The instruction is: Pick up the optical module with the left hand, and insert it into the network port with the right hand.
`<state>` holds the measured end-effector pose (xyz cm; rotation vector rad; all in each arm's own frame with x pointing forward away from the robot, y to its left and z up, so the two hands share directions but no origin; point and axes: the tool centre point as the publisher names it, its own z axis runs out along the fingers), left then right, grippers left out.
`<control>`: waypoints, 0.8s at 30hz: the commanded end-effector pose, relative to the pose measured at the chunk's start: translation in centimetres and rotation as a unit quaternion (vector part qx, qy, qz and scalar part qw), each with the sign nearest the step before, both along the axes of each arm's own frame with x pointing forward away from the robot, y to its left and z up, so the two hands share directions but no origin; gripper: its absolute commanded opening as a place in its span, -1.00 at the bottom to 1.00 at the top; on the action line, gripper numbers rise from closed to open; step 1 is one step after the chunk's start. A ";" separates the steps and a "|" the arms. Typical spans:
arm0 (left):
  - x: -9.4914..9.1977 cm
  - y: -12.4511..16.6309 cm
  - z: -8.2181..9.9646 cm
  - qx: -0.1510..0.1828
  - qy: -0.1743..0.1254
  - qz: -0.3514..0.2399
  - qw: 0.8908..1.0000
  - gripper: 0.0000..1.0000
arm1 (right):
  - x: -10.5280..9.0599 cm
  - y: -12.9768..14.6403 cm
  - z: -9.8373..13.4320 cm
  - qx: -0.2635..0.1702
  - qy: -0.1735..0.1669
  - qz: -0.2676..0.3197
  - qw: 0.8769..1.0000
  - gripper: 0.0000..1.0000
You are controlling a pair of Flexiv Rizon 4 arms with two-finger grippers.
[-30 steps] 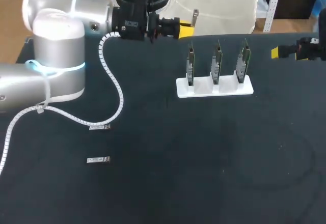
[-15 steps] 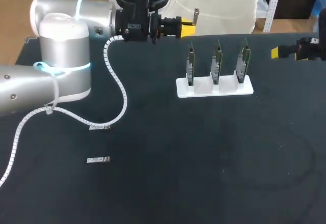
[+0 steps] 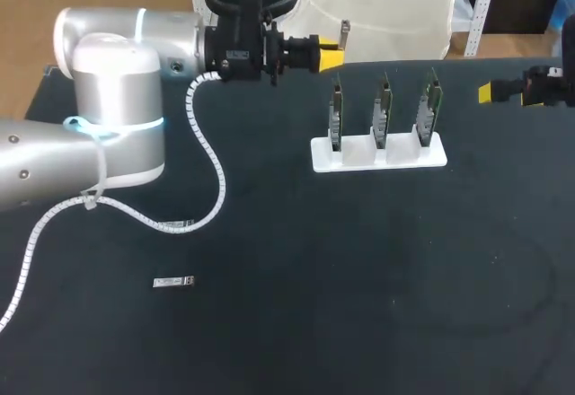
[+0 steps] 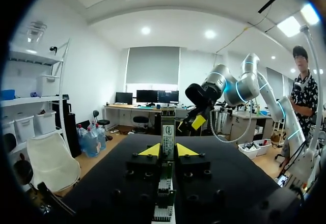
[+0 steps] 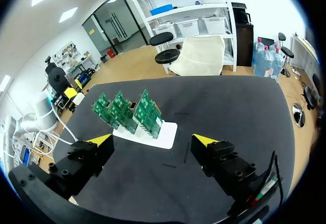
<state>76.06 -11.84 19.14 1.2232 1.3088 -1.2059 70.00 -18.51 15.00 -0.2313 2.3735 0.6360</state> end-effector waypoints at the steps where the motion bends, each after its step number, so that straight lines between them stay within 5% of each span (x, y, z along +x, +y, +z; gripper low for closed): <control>1: 0.2 -0.3 -0.4 0.001 0.004 0.003 1.000 -1.00 | 0.0 0.0 0.0 0.000 0.000 0.000 1.000 1.00; 24: 0.5 -0.1 -0.8 0.002 0.023 0.017 1.000 -1.00 | 0.0 0.0 0.0 0.000 0.000 0.000 1.000 1.00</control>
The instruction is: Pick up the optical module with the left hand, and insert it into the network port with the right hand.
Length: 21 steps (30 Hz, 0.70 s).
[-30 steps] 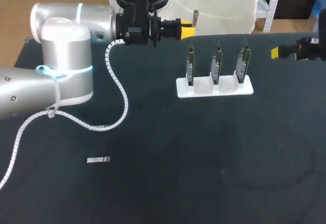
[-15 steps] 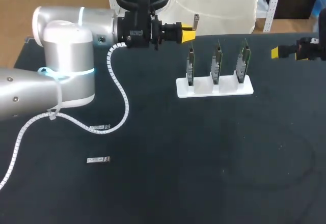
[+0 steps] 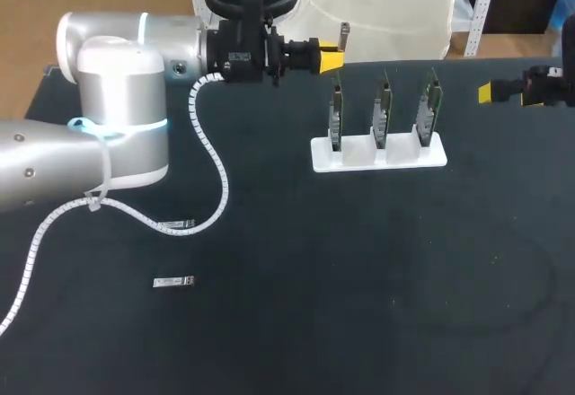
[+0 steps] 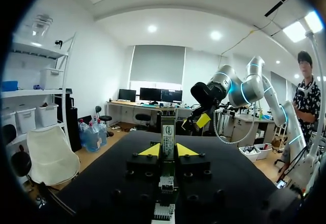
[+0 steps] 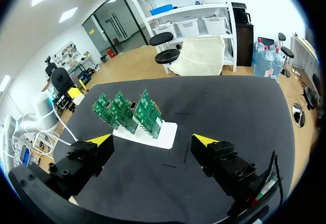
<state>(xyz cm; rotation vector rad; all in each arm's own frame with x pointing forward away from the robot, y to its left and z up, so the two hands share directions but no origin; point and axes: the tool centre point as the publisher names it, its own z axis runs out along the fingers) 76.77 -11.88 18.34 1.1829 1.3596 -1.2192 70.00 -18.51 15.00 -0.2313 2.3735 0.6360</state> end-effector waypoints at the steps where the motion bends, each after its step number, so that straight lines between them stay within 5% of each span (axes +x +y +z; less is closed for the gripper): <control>1: -0.2 0.0 0.0 -0.001 -0.001 0.003 1.000 -1.00 | 0.0 0.0 0.0 0.000 0.000 0.000 1.000 1.00; 5: -0.2 0.0 0.0 -0.001 -0.001 0.003 1.000 -1.00 | 0.4 0.0 0.3 -0.003 -0.002 0.012 1.000 1.00; 11: -0.2 0.0 0.0 -0.001 -0.001 0.003 1.000 -1.00 | 3.4 0.7 2.7 0.001 -0.032 0.125 0.992 1.00; 21: -0.2 0.0 0.0 -0.001 -0.001 0.003 1.000 -1.00 | 7.4 3.0 5.2 0.003 -0.049 0.337 0.940 1.00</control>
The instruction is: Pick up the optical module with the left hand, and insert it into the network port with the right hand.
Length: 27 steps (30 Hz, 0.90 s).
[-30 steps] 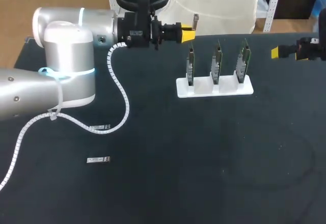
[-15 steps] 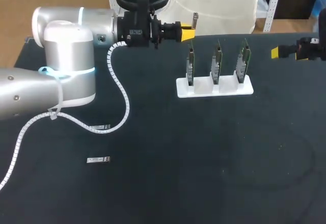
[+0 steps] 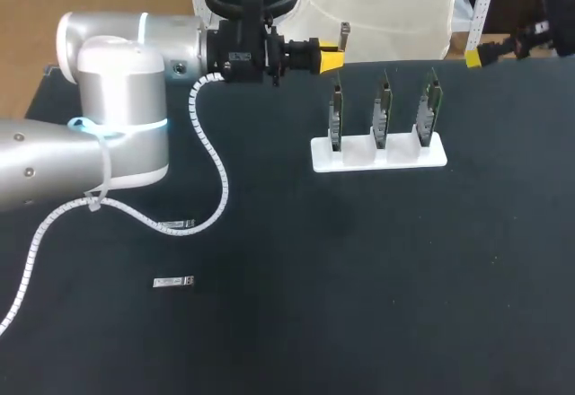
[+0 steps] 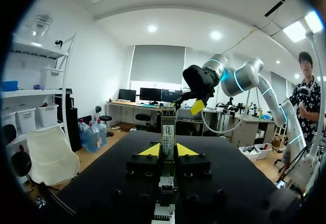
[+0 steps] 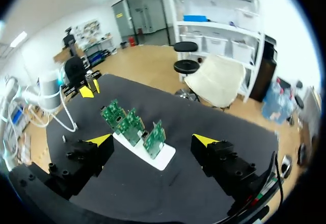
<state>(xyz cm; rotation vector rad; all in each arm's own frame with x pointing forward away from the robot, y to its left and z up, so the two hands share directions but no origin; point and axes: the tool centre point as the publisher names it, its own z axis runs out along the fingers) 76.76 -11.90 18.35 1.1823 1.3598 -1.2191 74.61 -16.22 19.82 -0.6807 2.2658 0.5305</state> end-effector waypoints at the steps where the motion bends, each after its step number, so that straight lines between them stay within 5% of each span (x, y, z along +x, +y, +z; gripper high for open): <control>1: -0.2 0.0 0.0 -0.001 -0.001 0.003 1.000 -1.00 | 3.0 1.0 0.5 0.054 0.052 0.217 0.973 1.00; 9: -0.2 0.0 0.0 -0.001 -0.001 0.003 1.000 -1.00 | 3.1 4.4 1.8 0.058 0.053 0.352 0.933 1.00; 15: -0.2 0.0 0.0 -0.001 -0.001 0.003 1.000 -1.00 | 2.4 7.8 1.6 0.053 0.053 0.397 0.915 1.00; 21: -0.2 0.0 0.0 -0.001 -0.001 0.003 1.000 -1.00 | 1.8 9.4 1.4 0.044 0.046 0.412 0.909 1.00; 27: -0.2 0.0 0.0 -0.001 -0.001 0.003 1.000 -1.00 | 1.7 10.1 1.7 0.018 0.018 0.399 0.917 1.00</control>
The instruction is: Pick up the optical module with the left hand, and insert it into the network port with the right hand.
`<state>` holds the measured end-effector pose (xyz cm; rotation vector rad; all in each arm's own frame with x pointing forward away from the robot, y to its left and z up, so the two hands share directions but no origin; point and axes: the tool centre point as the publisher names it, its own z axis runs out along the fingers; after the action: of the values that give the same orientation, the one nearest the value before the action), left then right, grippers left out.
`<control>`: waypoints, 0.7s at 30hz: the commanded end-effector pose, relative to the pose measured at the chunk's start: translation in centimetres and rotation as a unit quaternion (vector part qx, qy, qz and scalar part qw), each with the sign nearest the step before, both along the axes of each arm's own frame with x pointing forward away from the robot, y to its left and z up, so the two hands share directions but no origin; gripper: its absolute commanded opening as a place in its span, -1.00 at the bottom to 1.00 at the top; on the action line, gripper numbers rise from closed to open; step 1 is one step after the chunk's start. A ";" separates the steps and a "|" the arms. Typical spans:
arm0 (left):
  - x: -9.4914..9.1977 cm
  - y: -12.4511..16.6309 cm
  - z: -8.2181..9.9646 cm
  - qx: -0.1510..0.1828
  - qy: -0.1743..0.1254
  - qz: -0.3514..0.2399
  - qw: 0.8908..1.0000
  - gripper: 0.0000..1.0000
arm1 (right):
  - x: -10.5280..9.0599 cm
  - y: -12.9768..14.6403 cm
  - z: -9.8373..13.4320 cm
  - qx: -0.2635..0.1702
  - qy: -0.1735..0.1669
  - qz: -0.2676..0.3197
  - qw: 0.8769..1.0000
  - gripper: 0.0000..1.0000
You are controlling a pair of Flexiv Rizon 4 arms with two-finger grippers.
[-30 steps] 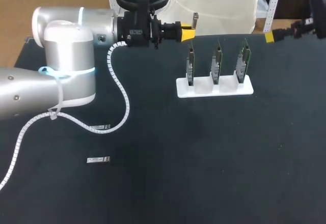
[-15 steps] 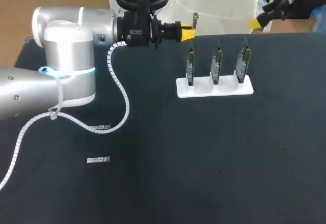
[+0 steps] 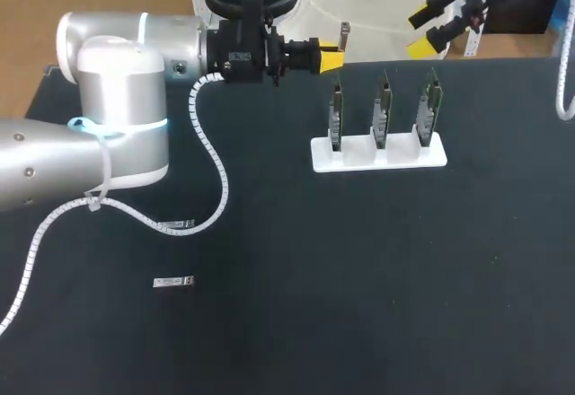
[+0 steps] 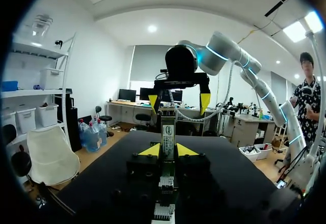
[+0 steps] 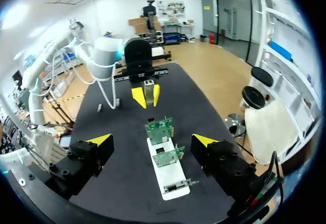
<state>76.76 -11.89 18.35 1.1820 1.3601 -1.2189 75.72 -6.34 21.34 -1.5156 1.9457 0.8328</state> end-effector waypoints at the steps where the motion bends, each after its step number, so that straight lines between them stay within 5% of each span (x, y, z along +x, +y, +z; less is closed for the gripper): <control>1: -0.2 0.0 0.0 -0.001 -0.001 0.003 1.000 -1.00 | 0.6 0.3 0.2 0.007 0.032 0.046 0.998 1.00; 10: -0.2 0.0 0.0 -0.001 -0.001 0.003 1.000 -1.00 | 0.0 2.2 0.2 -0.021 -0.029 0.024 0.999 1.00; 21: -0.2 0.0 0.0 -0.001 -0.001 0.003 1.000 -1.00 | 0.6 3.4 -0.2 -0.015 -0.034 0.032 0.999 1.00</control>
<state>76.76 -11.89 18.35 1.1820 1.3601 -1.2190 76.59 -3.00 21.31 -1.6168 1.8835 0.7814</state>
